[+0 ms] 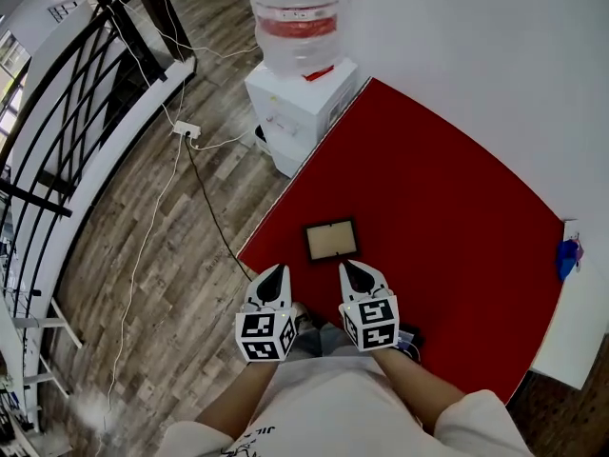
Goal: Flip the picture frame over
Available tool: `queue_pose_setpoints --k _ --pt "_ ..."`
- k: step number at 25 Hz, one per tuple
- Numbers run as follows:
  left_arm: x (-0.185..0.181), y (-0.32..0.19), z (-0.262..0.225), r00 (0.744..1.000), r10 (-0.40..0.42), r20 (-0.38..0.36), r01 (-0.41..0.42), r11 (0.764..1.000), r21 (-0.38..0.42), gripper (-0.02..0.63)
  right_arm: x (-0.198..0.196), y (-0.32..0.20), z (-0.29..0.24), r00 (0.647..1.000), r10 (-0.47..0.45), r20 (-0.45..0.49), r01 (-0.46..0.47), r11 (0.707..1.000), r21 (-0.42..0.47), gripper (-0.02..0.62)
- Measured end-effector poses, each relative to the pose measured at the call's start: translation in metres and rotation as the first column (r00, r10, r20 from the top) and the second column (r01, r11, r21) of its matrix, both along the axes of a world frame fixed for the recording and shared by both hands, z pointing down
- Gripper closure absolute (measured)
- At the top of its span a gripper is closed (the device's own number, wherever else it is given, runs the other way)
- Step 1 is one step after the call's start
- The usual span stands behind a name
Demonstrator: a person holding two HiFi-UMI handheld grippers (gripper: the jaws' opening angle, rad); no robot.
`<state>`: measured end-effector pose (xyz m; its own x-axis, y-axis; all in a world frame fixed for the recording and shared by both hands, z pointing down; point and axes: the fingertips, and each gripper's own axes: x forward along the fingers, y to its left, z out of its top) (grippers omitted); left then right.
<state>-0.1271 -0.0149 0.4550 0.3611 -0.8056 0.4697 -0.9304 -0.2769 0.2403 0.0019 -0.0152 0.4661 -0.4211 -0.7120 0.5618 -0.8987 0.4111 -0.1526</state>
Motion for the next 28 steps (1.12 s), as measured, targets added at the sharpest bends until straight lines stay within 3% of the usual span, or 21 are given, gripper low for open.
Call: queue_pose_setpoints --k 13,22,24,28 --pt "-0.011 -0.025 0.055 1.000 -0.029 -0.002 0.029 0.998 -0.058 0.600 -0.026 -0.037 0.064 0.999 0.020 -0.037 -0.022 0.999 -0.042 0.589" --pt "-0.020 -0.026 0.077 1.000 -0.019 0.007 0.020 0.995 -0.099 0.600 -0.039 -0.054 0.099 0.991 0.030 -0.129 -0.041 0.996 -0.085 0.586" --pt "-0.020 -0.027 0.081 1.000 -0.013 0.007 0.014 0.995 -0.103 0.600 -0.045 -0.055 0.109 0.989 0.024 -0.147 -0.040 0.994 -0.105 0.537" --pt "-0.023 -0.026 0.086 1.000 -0.014 -0.002 0.014 0.993 -0.114 0.600 -0.057 -0.054 0.124 0.985 0.012 -0.174 -0.037 0.989 -0.144 0.503"
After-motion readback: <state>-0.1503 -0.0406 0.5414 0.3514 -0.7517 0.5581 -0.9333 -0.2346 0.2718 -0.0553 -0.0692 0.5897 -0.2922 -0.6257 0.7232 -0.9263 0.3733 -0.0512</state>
